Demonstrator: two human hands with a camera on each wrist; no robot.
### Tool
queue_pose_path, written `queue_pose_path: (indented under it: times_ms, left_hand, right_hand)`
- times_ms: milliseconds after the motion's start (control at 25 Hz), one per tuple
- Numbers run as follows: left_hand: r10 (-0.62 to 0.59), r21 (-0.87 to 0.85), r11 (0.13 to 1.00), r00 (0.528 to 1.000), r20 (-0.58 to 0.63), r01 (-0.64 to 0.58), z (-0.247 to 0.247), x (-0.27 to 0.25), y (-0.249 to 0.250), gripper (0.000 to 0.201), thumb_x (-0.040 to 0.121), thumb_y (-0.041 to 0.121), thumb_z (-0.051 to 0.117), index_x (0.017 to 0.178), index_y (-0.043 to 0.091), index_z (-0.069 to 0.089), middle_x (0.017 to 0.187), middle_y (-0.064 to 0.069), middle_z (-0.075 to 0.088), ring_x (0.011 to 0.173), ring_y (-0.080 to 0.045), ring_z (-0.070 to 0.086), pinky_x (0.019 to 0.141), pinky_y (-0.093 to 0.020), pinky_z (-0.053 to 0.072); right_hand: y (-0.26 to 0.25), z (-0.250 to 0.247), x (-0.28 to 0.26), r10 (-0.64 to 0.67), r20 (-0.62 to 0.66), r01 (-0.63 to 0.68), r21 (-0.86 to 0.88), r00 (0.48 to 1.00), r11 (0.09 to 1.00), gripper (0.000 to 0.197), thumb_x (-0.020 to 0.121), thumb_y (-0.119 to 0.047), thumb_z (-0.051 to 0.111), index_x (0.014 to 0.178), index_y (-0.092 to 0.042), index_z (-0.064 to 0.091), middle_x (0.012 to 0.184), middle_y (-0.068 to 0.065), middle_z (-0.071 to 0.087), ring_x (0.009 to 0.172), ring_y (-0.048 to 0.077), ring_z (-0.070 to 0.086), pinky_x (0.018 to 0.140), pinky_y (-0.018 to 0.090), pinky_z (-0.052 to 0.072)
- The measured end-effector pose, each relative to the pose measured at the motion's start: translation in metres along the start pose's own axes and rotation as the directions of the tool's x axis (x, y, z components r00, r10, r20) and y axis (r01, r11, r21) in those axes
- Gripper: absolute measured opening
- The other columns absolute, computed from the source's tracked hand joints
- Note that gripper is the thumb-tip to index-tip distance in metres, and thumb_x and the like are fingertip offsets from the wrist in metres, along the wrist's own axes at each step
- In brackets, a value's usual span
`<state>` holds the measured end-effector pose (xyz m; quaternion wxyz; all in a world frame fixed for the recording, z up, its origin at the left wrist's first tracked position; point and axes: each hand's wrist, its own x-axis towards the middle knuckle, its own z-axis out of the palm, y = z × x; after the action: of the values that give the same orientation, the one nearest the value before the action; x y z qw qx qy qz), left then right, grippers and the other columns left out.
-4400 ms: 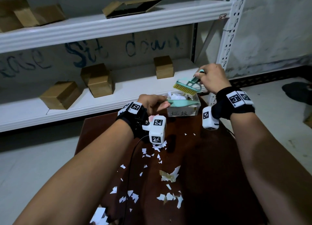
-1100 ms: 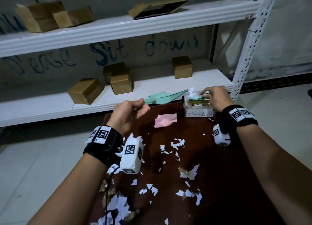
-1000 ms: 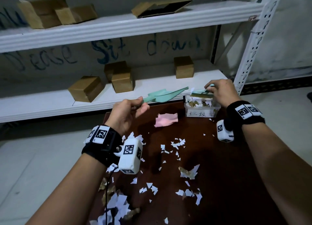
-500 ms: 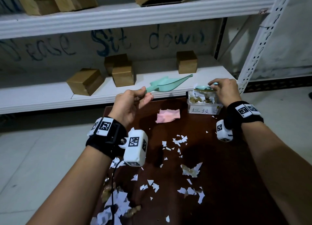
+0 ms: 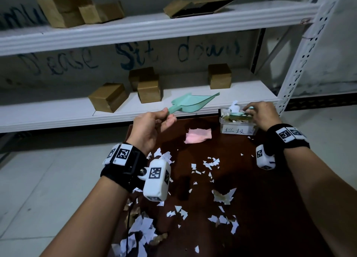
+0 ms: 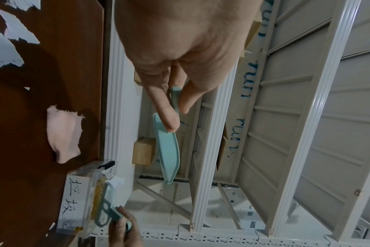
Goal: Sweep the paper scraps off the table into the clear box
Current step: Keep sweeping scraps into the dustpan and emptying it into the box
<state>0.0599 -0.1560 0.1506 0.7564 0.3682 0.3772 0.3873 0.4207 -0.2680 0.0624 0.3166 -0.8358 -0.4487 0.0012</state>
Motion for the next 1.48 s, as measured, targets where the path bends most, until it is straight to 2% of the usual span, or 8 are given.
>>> queue_pose_path:
  times_ms: [80, 240, 400, 560, 720, 880, 1240, 1480]
  left_hand:
    - [0.006, 0.009, 1.000, 1.000, -0.013, -0.006, -0.006, -0.007, 0.000, 0.010, 0.090, -0.004, 0.065, 0.098, -0.010, 0.066, 0.079, -0.020, 0.071, 0.069, -0.022, 0.074, 0.063, -0.022, 0.061]
    - [0.027, -0.028, 0.999, 0.999, -0.038, -0.028, -0.014, -0.018, 0.000, 0.013, 0.090, -0.006, 0.063, 0.101, -0.012, 0.066, 0.081, -0.021, 0.071, 0.070, -0.023, 0.073, 0.064, -0.023, 0.062]
    - [0.047, -0.066, 0.997, 0.998, -0.049, -0.050, -0.019, -0.027, -0.004, 0.014, 0.091, -0.008, 0.061, 0.103, -0.013, 0.065, 0.077, -0.020, 0.070, 0.065, -0.022, 0.073, 0.065, -0.024, 0.062]
    - [0.080, -0.081, 0.993, 0.994, -0.076, -0.086, -0.022, -0.024, -0.001, 0.013, 0.090, -0.008, 0.062, 0.102, -0.014, 0.065, 0.078, -0.021, 0.071, 0.066, -0.023, 0.073, 0.065, -0.024, 0.062]
    - [0.086, -0.101, 0.990, 0.993, -0.083, -0.094, -0.022, -0.022, 0.000, 0.010, 0.091, -0.006, 0.062, 0.098, -0.012, 0.066, 0.077, -0.020, 0.071, 0.067, -0.023, 0.073, 0.064, -0.024, 0.061]
    - [0.089, -0.091, 0.991, 0.991, -0.097, -0.098, -0.028, -0.023, -0.002, 0.008, 0.091, -0.007, 0.061, 0.096, -0.010, 0.067, 0.076, -0.020, 0.071, 0.068, -0.023, 0.073, 0.062, -0.024, 0.061]
    - [0.094, -0.102, 0.989, 0.991, -0.097, -0.104, -0.033, -0.028, 0.003, 0.012, 0.091, -0.006, 0.062, 0.100, -0.013, 0.067, 0.078, -0.020, 0.072, 0.070, -0.024, 0.074, 0.069, -0.028, 0.063]
    - [0.098, -0.108, 0.988, 0.992, -0.084, -0.106, -0.031, -0.030, 0.002, 0.017, 0.091, -0.005, 0.063, 0.105, -0.014, 0.066, 0.079, -0.021, 0.071, 0.070, -0.024, 0.074, 0.069, -0.027, 0.063]
  right_hand:
    - [-0.004, -0.015, 0.001, -0.025, -0.019, 0.026, 0.015, 0.999, 1.000, 0.019, 0.094, 0.000, 0.066, 0.095, -0.012, 0.080, 0.096, 0.016, 0.077, 0.093, 0.029, 0.073, 0.081, 0.039, 0.061]
    - [-0.014, -0.035, 0.001, -0.022, -0.085, 0.025, 0.042, 0.996, 0.999, 0.016, 0.098, -0.005, 0.065, 0.097, -0.013, 0.079, 0.092, 0.009, 0.073, 0.083, 0.021, 0.069, 0.060, 0.021, 0.050]
    - [-0.015, -0.033, -0.004, -0.001, -0.130, 0.009, 0.065, 0.992, 0.998, 0.020, 0.099, 0.002, 0.060, 0.106, -0.004, 0.078, 0.095, 0.010, 0.072, 0.072, 0.010, 0.065, 0.065, 0.003, 0.045]
    - [-0.007, -0.028, -0.001, 0.004, -0.233, 0.003, 0.031, 0.973, 1.000, 0.015, 0.098, -0.011, 0.065, 0.102, -0.009, 0.079, 0.100, 0.018, 0.077, 0.092, 0.032, 0.071, 0.085, 0.026, 0.051]
    - [-0.006, -0.022, 0.006, -0.032, -0.311, 0.049, 0.049, 0.950, 0.998, 0.018, 0.097, -0.005, 0.062, 0.105, -0.009, 0.078, 0.100, 0.017, 0.078, 0.098, 0.031, 0.073, 0.096, 0.038, 0.056]
    - [-0.007, -0.010, 0.001, 0.015, -0.218, 0.003, 0.085, 0.976, 0.996, 0.020, 0.097, -0.006, 0.065, 0.113, -0.004, 0.077, 0.107, 0.020, 0.076, 0.093, 0.028, 0.070, 0.091, 0.027, 0.051]
    - [-0.011, 0.008, -0.015, 0.017, 0.008, -0.016, -0.081, 1.000, 0.997, 0.021, 0.095, 0.001, 0.066, 0.113, 0.000, 0.077, 0.110, 0.024, 0.075, 0.104, 0.035, 0.069, 0.093, 0.031, 0.049]
    - [-0.011, 0.003, -0.016, 0.029, 0.077, -0.023, -0.084, 0.997, 0.996, 0.027, 0.090, 0.016, 0.062, 0.106, 0.000, 0.077, 0.106, 0.018, 0.076, 0.093, 0.023, 0.069, 0.083, 0.020, 0.043]
